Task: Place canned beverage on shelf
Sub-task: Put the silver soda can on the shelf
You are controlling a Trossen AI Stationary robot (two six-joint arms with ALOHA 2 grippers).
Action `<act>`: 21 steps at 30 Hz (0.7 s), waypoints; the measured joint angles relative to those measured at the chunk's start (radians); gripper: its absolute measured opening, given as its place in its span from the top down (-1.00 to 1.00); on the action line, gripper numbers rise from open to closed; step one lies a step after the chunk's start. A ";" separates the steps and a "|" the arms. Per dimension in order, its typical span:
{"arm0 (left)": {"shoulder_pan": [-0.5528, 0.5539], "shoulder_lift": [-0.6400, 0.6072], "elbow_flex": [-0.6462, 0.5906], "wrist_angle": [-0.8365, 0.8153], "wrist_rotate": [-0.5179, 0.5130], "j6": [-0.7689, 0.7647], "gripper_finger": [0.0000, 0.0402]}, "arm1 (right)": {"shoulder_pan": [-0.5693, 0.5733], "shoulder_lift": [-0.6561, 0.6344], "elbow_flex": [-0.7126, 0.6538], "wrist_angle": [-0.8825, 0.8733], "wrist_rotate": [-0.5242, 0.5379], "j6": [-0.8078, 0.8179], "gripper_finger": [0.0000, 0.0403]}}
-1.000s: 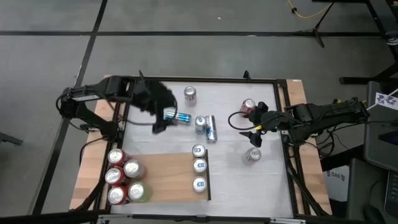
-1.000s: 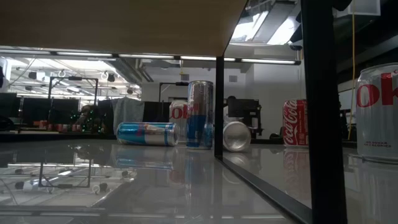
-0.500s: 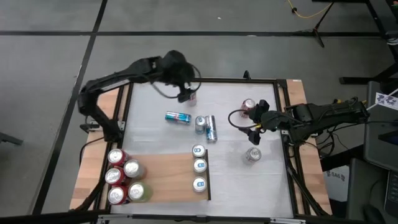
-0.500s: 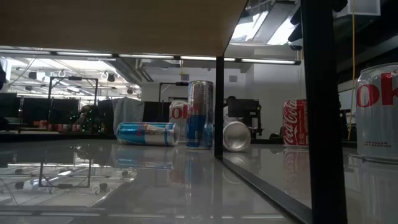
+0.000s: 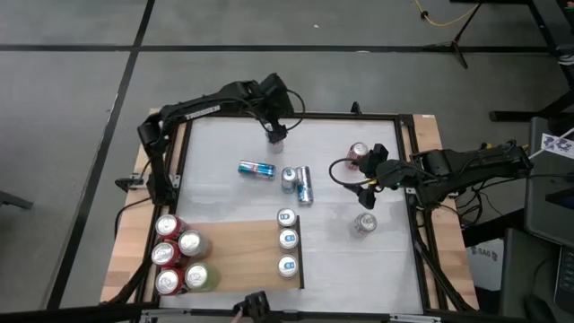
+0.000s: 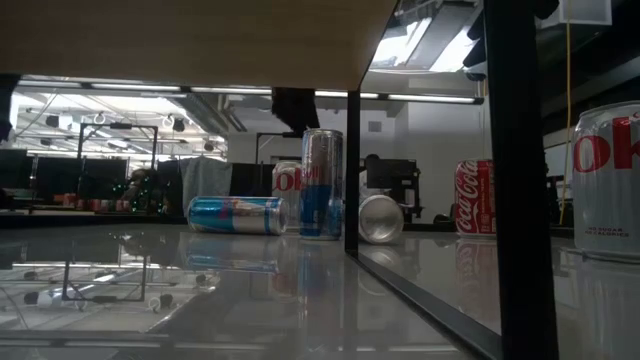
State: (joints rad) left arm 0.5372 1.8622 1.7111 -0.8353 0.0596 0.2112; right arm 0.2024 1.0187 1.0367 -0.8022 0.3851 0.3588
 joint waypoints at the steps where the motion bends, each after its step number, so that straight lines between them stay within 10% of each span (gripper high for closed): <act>1: 0.002 0.009 0.000 0.000 -0.002 0.000 -0.71 | 0.000 0.000 0.000 0.000 0.000 0.000 -0.82; 21: 0.040 0.084 0.000 -0.030 -0.016 0.006 -0.71 | 0.000 0.000 0.000 -0.009 -0.003 -0.002 -0.82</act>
State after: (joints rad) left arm 0.5770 1.9457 1.7111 -0.8651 0.0440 0.2172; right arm 0.2024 1.0189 1.0367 -0.8112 0.3824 0.3570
